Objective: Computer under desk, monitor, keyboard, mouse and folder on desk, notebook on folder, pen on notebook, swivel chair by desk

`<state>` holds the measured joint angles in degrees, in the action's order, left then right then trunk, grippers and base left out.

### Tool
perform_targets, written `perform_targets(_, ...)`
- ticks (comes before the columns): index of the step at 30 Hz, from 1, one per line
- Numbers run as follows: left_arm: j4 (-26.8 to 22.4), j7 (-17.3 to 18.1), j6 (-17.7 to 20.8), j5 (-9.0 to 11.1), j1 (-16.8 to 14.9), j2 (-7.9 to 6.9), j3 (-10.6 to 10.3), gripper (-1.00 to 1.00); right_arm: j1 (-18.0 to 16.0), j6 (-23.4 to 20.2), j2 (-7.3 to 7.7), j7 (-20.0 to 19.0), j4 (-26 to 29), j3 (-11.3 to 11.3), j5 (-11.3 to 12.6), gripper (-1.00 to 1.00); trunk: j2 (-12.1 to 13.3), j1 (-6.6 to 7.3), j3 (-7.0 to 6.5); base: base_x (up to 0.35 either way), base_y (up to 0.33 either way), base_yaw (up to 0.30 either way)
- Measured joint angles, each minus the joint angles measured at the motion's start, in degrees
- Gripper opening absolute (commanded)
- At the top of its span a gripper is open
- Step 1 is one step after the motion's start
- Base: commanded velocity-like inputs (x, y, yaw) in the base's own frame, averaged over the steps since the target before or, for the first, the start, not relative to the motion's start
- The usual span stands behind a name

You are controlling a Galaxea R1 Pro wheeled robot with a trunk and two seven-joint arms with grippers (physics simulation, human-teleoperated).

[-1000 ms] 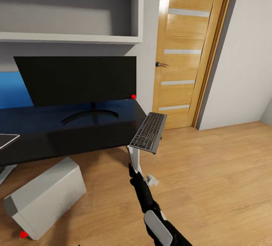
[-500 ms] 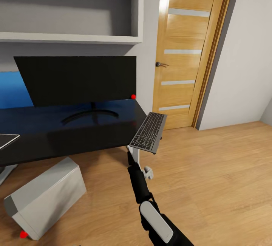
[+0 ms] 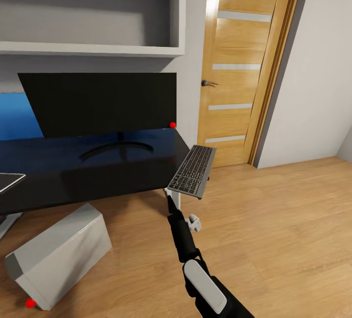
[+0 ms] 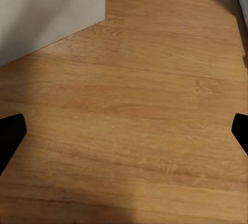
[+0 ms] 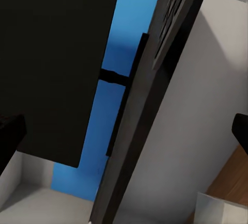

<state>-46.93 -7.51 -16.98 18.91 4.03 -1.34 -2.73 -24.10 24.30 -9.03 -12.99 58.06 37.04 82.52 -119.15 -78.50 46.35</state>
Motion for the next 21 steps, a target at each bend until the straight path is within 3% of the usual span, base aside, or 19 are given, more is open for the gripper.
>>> perform_targets(5, 0.00, 0.02, 0.00, -0.03, 0.00, 0.00, 0.00, 1.00, 0.00, -0.02, -0.01, 0.11, -0.06, -0.04, 0.26, 1.00, 0.00, 0.00, 0.00, 0.000, 0.000, 0.000)
perform_targets(12, 0.05, 0.02, 0.00, -0.02, 0.00, 0.00, -0.05, 1.00, 0.00, 6.05, 0.04, 0.19, -0.01, -0.19, 0.37, 1.00, 0.00, 0.00, 0.00, 0.000, 0.000, 0.000)
perform_targets(21, 0.03, 0.02, 0.00, 0.01, 0.00, 0.00, -0.05, 1.00, 0.01, 6.51, 0.00, 0.39, -0.11, -0.35, 0.37, 1.00, 0.00, 0.00, 0.00, 0.000, 0.000, 0.000)
